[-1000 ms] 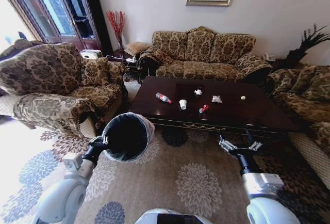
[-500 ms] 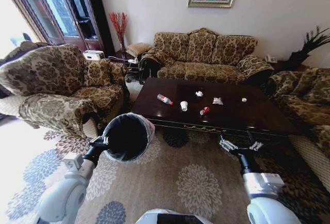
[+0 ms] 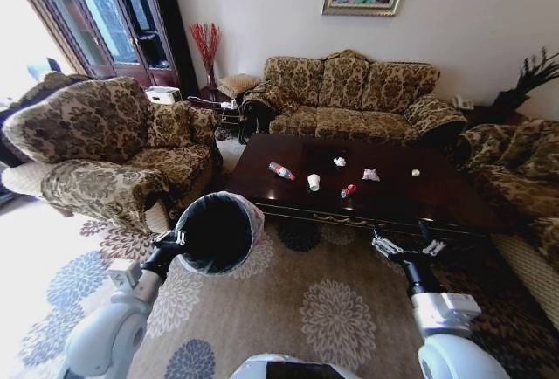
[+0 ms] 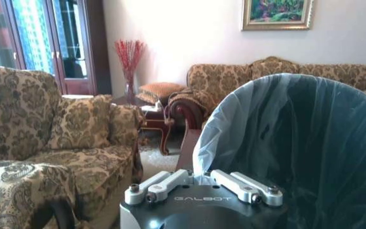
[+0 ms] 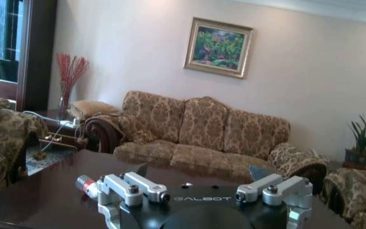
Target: Move to the front of the table and place the trash on the table into the trash bin.
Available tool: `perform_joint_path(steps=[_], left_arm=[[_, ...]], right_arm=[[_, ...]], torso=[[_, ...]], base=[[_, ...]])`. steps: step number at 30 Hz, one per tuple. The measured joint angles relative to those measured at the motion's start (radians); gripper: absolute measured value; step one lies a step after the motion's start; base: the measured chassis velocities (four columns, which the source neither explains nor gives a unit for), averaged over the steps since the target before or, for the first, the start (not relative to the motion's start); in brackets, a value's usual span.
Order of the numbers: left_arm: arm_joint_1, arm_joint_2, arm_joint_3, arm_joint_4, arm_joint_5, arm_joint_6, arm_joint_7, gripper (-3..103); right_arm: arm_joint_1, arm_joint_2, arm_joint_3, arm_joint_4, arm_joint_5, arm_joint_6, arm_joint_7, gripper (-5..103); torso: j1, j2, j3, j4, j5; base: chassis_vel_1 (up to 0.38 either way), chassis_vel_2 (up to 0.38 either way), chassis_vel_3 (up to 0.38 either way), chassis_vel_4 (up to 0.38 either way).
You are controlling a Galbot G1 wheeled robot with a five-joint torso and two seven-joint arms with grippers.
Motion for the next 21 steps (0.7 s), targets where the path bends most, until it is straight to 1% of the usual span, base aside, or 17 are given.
perform_joint_path(steps=[4, 7, 13, 17, 21], left_arm=[[0.001, -0.001, -0.001, 0.001, 0.0, -0.002, 0.004, 0], [0.001, -0.001, -0.001, 0.001, 0.0, -0.005, 0.004, 0], [0.001, -0.002, -0.001, 0.003, 0.0, -0.006, 0.004, 0], [0.003, -0.004, -0.001, 0.005, 0.0, -0.011, 0.004, 0], [0.004, -0.007, -0.001, 0.007, 0.0, -0.017, 0.005, 0]], right_arm=[[-0.001, 0.005, 0.004, 0.0, 0.01, 0.002, -0.011, 100], [-0.007, 0.011, 0.018, 0.0, 0.017, 0.004, -0.044, 100], [-0.007, 0.011, 0.019, 0.0, 0.018, 0.005, -0.05, 100], [-0.008, 0.011, 0.019, 0.001, 0.017, 0.006, -0.052, 100], [-0.01, 0.011, 0.019, 0.004, 0.009, 0.005, -0.06, 100]], torso=[[0.0, 0.0, 0.0, 0.0001, 0.0], [-0.001, -0.002, -0.001, 0.0, 0.0], [-0.002, -0.005, -0.003, 0.0001, 0.0], [-0.003, -0.007, -0.004, 0.0002, 0.0001], [-0.004, -0.008, -0.005, 0.0, 0.0]], base=[[0.0, 0.0, 0.0, 0.0], [0.0, 0.0, 0.0, 0.0], [-0.027, 0.035, 0.028, -0.028], [-0.12, 0.122, 0.115, -0.124], [-0.2, 0.178, 0.175, -0.198]])
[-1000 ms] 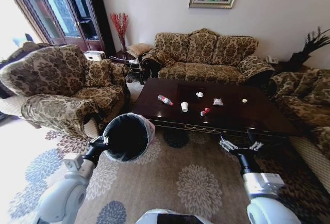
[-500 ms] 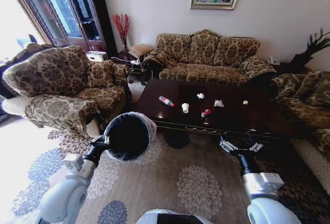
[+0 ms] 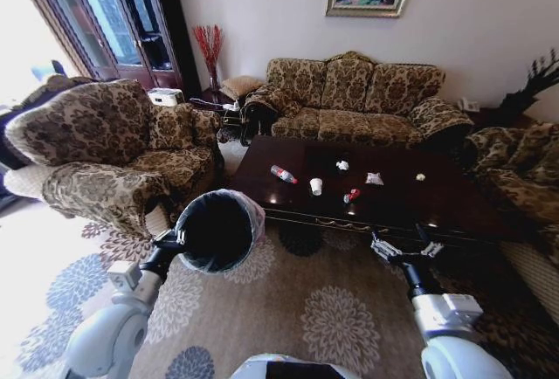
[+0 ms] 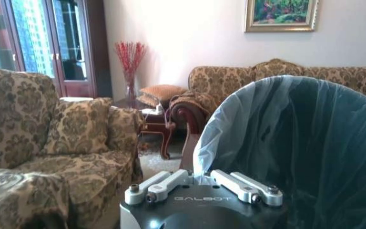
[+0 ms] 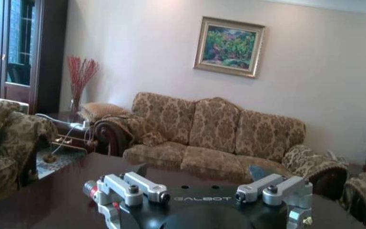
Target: Move to the front of the table and place the trash on the table into the trash bin.
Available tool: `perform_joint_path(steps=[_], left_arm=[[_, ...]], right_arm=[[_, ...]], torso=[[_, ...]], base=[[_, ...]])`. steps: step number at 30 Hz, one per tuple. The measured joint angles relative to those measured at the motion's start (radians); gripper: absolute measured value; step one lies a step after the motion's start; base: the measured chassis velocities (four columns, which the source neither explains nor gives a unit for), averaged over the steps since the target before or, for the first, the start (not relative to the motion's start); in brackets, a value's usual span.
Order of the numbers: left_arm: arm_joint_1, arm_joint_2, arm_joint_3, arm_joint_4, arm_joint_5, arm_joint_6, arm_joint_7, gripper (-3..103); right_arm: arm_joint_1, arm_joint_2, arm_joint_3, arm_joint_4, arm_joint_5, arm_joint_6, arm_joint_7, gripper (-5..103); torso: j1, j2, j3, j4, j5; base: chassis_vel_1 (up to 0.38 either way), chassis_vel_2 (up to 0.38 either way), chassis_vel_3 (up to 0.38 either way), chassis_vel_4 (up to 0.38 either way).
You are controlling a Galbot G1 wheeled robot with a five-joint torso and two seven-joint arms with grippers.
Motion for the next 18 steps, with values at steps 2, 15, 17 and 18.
perform_joint_path(steps=[2, 15, 17, 18], left_arm=[[0.0, -0.001, 0.0, 0.001, 0.0, -0.003, 0.001, 0], [0.001, -0.005, 0.0, 0.004, 0.001, -0.01, 0.003, 0], [0.003, -0.006, -0.001, 0.004, 0.001, -0.012, 0.003, 0], [0.004, -0.006, -0.002, 0.004, 0.001, -0.012, 0.003, 0]], right_arm=[[0.0, 0.001, 0.0, 0.002, -0.005, -0.001, -0.002, 100], [-0.001, 0.001, -0.003, 0.002, -0.016, -0.007, -0.004, 100], [-0.001, 0.001, -0.006, 0.002, -0.018, -0.007, -0.005, 100], [-0.001, 0.001, -0.01, 0.002, -0.021, -0.007, -0.005, 100]], torso=[[0.0, -0.001, 0.0, -0.0001, -0.0003], [-0.001, -0.004, -0.002, -0.0001, -0.0003], [-0.002, -0.004, -0.002, 0.0002, -0.0001], [-0.002, -0.004, -0.002, 0.0004, 0.0002]], base=[[-0.268, 0.262, 0.256, -0.263], [-0.291, 0.294, 0.29, -0.284], [-0.251, 0.265, 0.266, -0.268], [-0.231, 0.25, 0.26, -0.247]])
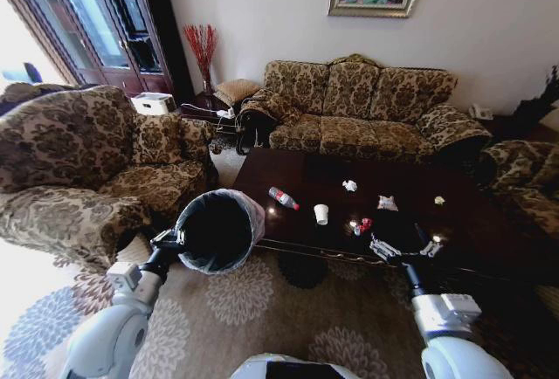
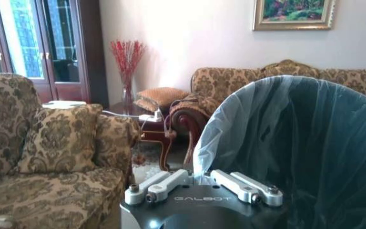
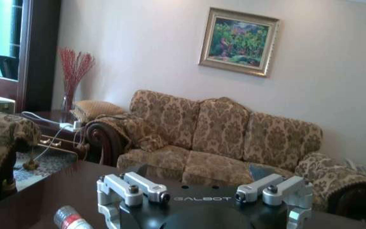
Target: Move to the front of the table and place the trash on the table into the trash bin.
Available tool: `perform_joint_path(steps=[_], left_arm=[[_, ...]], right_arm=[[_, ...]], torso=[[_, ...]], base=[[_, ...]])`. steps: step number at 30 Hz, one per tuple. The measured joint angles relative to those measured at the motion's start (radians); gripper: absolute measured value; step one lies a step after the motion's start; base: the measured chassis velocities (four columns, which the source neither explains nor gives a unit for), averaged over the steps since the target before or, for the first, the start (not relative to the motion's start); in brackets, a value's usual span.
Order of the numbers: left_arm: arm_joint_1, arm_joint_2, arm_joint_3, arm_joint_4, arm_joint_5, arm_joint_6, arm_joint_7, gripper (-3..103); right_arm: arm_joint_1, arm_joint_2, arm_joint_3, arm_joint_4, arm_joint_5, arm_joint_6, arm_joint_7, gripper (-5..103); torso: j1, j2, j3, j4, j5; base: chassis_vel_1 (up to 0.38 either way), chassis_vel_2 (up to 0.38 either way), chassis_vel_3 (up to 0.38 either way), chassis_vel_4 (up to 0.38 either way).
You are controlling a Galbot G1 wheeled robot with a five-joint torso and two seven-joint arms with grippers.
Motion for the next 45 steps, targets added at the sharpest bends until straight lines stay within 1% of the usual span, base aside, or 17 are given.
perform_joint_path(steps=[6, 10, 15, 17, 22, 26, 29, 31, 33, 35, 36, 37, 39, 40, 42, 44, 45], left_arm=[[0.003, -0.001, 0.0, -0.001, 0.0, 0.0, 0.0, 0], [0.003, -0.002, 0.0, -0.001, 0.0, 0.0, -0.001, 0], [0.005, -0.003, 0.0, -0.002, 0.0, 0.0, -0.002, 0], [0.005, -0.003, 0.001, -0.002, 0.0, 0.0, -0.005, 0], [0.004, -0.003, 0.003, -0.002, 0.0, 0.0, -0.006, 0], [-0.001, -0.001, 0.005, 0.009, -0.001, -0.01, -0.006, 0], [-0.015, 0.008, 0.013, 0.021, -0.003, -0.012, -0.007, 0], [-0.027, 0.019, 0.019, 0.04, -0.007, -0.015, -0.007, 0], [-0.028, 0.02, 0.019, 0.048, -0.008, -0.021, -0.007, 0], [-0.024, 0.019, 0.011, 0.064, -0.008, -0.041, -0.007, 0], [-0.014, 0.013, -0.001, 0.07, -0.008, -0.059, -0.01, 0], [-0.014, 0.013, -0.001, 0.07, -0.008, -0.059, -0.01, 0], [-0.001, -0.002, -0.03, 0.077, -0.007, -0.091, -0.023, 0], [-0.001, -0.002, -0.03, 0.077, -0.007, -0.091, -0.023, 0], [0.0, -0.012, -0.052, 0.086, -0.005, -0.11, -0.046, 0], [-0.002, -0.018, -0.062, 0.089, 0.001, -0.113, -0.061, 0], [-0.002, -0.018, -0.062, 0.089, 0.001, -0.113, -0.061, 0]], right_arm=[[0.001, 0.0, -0.015, -0.002, -0.009, -0.003, 0.0, 100], [0.002, 0.0, -0.018, -0.006, -0.01, -0.004, 0.0, 100], [0.003, -0.002, -0.027, -0.017, -0.011, 0.003, -0.004, 100], [0.008, -0.004, -0.039, -0.024, -0.013, 0.001, -0.005, 100], [0.024, -0.024, -0.066, -0.046, -0.011, -0.01, -0.007, 100], [0.061, -0.066, -0.114, -0.099, 0.047, -0.032, -0.007, 100], [0.065, -0.076, -0.121, -0.12, 0.071, -0.03, -0.008, 100], [0.086, -0.1, -0.13, -0.159, 0.103, -0.03, -0.007, 100], [0.102, -0.118, -0.134, -0.181, 0.113, -0.03, -0.007, 100], [0.152, -0.165, -0.145, -0.239, 0.138, -0.036, -0.006, 100], [0.192, -0.201, -0.16, -0.278, 0.171, -0.047, -0.007, 100], [0.192, -0.201, -0.16, -0.278, 0.171, -0.047, -0.007, 100], [0.282, -0.275, -0.2, -0.358, 0.247, -0.067, -0.014, 100], [0.282, -0.275, -0.2, -0.358, 0.247, -0.067, -0.014, 100], [0.365, -0.342, -0.247, -0.442, 0.301, -0.066, -0.045, 100], [0.437, -0.383, -0.298, -0.511, 0.328, -0.056, -0.068, 100], [0.437, -0.383, -0.298, -0.511, 0.328, -0.056, -0.068, 100]], torso=[[0.0, -0.001, 0.0, -0.0005, -0.0004], [0.0, -0.001, 0.0, -0.0001, 0.0003], [0.0, -0.002, -0.001, -0.0005, -0.0006], [0.0, -0.002, -0.001, 0.0, -0.0001], [0.0, -0.002, -0.001, -0.0003, -0.0003], [-0.002, -0.002, -0.002, 0.0002, 0.0], [-0.002, -0.002, -0.002, 0.0, -0.0001], [-0.002, -0.002, -0.001, -0.0011, -0.0003], [-0.001, -0.002, -0.001, -0.0007, -0.0003], [0.0, -0.003, -0.001, -0.001, -0.0005], [0.0, -0.003, -0.001, -0.0006, 0.0], [0.0, -0.003, -0.001, -0.0006, 0.0], [-0.001, -0.003, -0.001, 0.0002, 0.0001], [-0.001, -0.003, -0.001, 0.0002, 0.0001], [-0.001, -0.003, -0.001, 0.0002, -0.0001], [-0.001, -0.003, -0.001, -0.0002, -0.0003], [-0.001, -0.003, -0.001, -0.0002, -0.0003]], base=[[-0.249, 0.243, 0.26, -0.242], [-0.225, 0.218, 0.209, -0.227], [-0.194, 0.213, 0.182, -0.224], [-0.068, 0.135, 0.101, -0.111], [-0.026, 0.046, 0.042, -0.035], [0.007, -0.013, -0.004, 0.011], [0.019, -0.034, -0.018, 0.028], [0.0, 0.0, 0.0, 0.0], [0.0, 0.0, 0.0, 0.0], [0.0, 0.0, 0.0, 0.0], [0.0, 0.0, 0.0, 0.0], [0.0, 0.0, 0.0, 0.0], [0.0, 0.0, 0.0, 0.0], [0.0, 0.0, 0.0, 0.0], [0.0, 0.0, 0.0, 0.0], [0.0, 0.0, 0.0, 0.0], [0.0, 0.0, 0.0, 0.0]])
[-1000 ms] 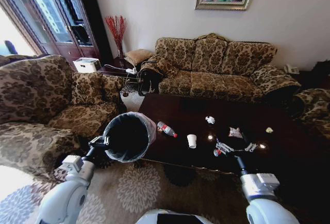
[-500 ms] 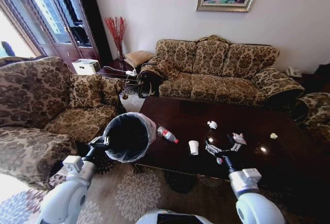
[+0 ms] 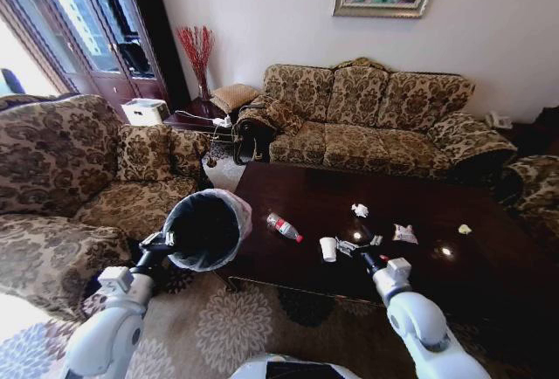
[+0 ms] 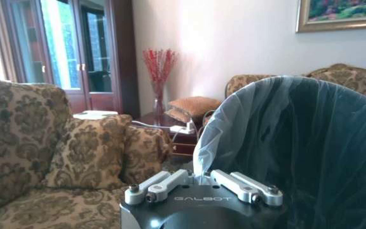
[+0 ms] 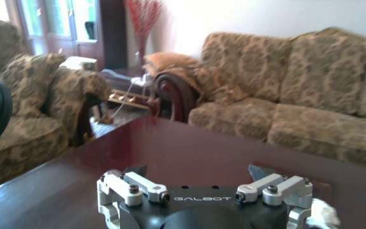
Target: Move to the front of the table and place the trash on the table into the trash bin.
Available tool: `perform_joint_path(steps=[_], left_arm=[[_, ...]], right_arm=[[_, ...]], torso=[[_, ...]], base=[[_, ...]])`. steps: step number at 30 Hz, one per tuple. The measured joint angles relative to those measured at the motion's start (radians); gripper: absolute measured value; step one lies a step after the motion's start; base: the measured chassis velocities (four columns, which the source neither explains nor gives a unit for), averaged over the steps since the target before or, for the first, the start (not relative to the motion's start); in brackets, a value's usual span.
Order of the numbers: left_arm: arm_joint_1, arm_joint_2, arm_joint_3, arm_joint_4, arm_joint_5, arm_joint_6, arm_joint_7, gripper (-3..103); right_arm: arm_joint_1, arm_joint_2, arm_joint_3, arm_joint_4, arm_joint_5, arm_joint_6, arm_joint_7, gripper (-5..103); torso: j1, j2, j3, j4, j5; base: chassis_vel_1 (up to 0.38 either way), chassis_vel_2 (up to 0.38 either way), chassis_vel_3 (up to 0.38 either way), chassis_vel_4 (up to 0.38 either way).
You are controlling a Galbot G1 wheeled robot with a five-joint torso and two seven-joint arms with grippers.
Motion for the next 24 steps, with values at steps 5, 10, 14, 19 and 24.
perform_joint_path(steps=[5, 10, 14, 19, 24], left_arm=[[-0.007, -0.01, -0.004, 0.003, 0.029, -0.003, -0.042, 0], [-0.011, -0.01, -0.001, 0.009, 0.054, -0.001, -0.067, 0], [-0.013, -0.008, 0.006, 0.02, 0.07, 0.004, -0.072, 0], [-0.012, -0.007, 0.004, 0.023, 0.075, 0.005, -0.072, 0], [-0.017, -0.011, -0.003, 0.023, 0.074, 0.004, -0.072, 0]], right_arm=[[0.217, -0.044, -0.184, -0.198, 0.085, 0.023, -0.046, 100], [0.416, -0.012, -0.373, -0.414, 0.127, 0.044, -0.084, 100], [0.614, 0.07, -0.543, -0.623, 0.125, 0.067, -0.129, 100], [0.766, 0.13, -0.698, -0.788, 0.098, 0.073, -0.166, 100], [0.837, 0.174, -0.773, -0.909, 0.056, 0.064, -0.187, 100]], torso=[[0.0, 0.0, 0.0, 0.0, 0.0], [0.0, 0.0, 0.0, -0.0002, 0.0001], [0.0, 0.0, 0.0, 0.0005, -0.0001], [0.0, 0.0, 0.0, 0.0003, -0.0001], [0.0, 0.0, 0.0, -0.0001, -0.0002]], base=[[0.0, 0.0, 0.0, 0.0], [0.0, 0.0, 0.0, 0.0], [0.0, 0.0, 0.0, 0.0], [0.0, 0.0, 0.0, 0.0], [0.0, 0.0, 0.0, 0.0]])
